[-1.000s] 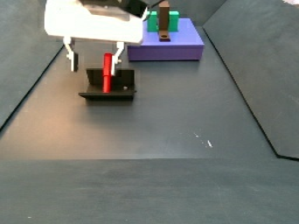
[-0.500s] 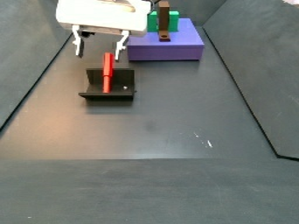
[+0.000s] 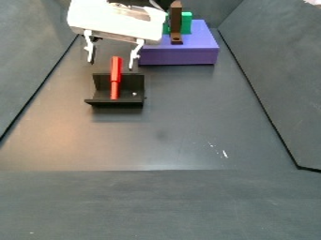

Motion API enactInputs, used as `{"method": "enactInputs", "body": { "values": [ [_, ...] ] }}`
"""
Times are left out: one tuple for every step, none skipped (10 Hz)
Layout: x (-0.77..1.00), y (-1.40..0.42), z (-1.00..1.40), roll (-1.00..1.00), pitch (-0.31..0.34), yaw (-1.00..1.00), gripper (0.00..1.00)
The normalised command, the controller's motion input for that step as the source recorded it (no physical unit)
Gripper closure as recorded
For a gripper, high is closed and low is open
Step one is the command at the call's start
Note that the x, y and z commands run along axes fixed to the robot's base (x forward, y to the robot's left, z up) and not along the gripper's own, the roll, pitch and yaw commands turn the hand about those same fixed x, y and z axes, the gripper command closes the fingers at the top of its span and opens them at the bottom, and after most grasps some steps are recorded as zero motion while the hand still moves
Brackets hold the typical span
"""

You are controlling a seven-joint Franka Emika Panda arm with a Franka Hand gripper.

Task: Pick up the red object. Move up. Place the red object on the fixture. Regrasp the red object. Move to above the board. Insert the red object.
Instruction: Regrasp the red object.

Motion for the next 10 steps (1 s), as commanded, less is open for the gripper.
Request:
{"method": "enactInputs", "body": {
  "values": [
    [0.00, -0.09, 0.00, -0.13, -0.103, 0.00, 0.00],
    [0.00, -0.13, 0.00, 0.00, 0.054, -0.01, 0.00],
    [0.03, -0.15, -0.02, 0.17, 0.389, -0.11, 0.00],
    [0.00, -0.11, -0.14, 0.12, 0.411, -0.17, 0.00],
    [-0.01, -0.04, -0.14, 0.10, 0.420, -0.19, 0.00],
    [0.00, -0.09, -0.14, 0.13, 0.417, -0.16, 0.00],
    [0.09, -0.11, -0.13, 0.08, 0.271, -0.07, 0.00],
    [0.14, -0.08, -0.10, 0.17, 0.220, -0.03, 0.00],
    [0.09, -0.06, -0.11, 0.18, 0.200, -0.03, 0.00],
    [0.06, 0.00, -0.17, 0.15, 0.120, 0.00, 0.00]
  ]
}}
